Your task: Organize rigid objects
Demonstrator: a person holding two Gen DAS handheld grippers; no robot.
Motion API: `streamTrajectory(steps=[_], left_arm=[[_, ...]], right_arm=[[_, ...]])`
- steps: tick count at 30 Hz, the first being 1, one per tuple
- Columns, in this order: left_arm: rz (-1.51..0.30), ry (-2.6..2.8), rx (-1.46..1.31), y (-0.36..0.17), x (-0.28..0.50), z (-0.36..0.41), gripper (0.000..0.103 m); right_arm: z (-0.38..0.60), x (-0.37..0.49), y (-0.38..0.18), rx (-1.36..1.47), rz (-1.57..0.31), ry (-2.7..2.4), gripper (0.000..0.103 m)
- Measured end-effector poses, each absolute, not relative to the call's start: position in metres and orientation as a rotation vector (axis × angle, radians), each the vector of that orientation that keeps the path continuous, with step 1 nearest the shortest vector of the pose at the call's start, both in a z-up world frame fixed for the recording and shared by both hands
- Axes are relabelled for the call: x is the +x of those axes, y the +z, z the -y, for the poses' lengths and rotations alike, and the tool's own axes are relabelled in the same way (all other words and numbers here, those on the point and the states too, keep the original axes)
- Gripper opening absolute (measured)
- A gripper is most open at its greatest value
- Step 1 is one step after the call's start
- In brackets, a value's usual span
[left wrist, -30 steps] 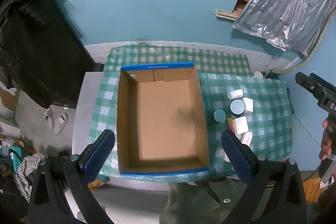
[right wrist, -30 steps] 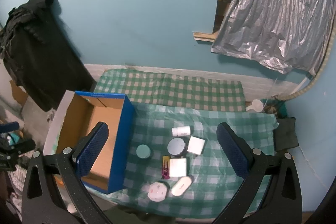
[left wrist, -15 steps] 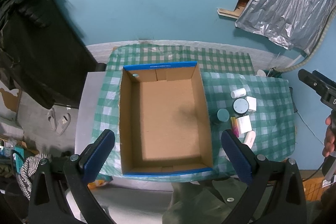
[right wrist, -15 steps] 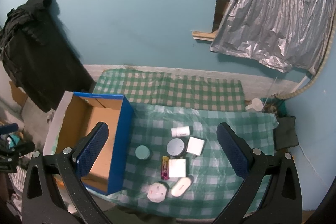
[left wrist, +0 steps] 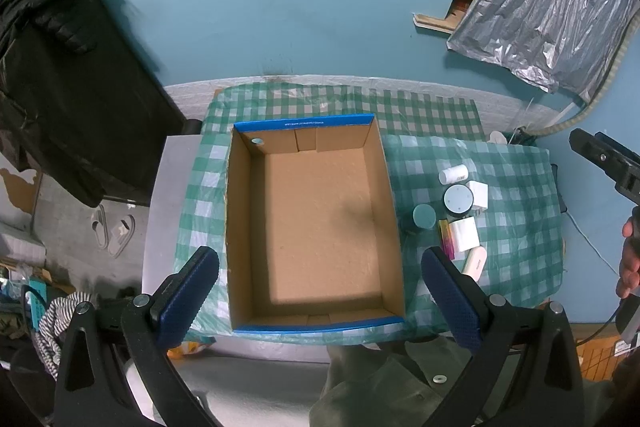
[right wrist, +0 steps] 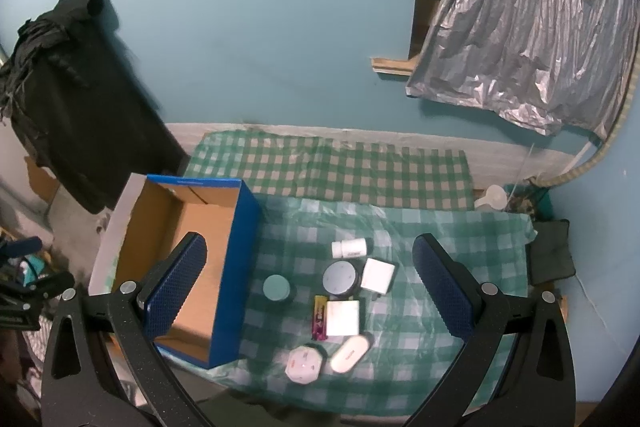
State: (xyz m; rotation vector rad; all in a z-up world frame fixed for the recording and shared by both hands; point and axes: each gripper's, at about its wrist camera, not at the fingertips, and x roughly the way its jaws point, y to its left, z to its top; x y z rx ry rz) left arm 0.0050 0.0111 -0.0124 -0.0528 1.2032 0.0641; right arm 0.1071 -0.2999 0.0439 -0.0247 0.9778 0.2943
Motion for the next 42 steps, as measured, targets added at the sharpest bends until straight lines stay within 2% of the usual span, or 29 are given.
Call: streamTrajectory(steps=[42], left_arm=[[-1.23, 0.086, -0.046, -0.03, -0.009, -0.031, 0.102]], right_arm=[[0.295, 0.1, 0.034, -0.044, -1.003, 0.314, 0.102]])
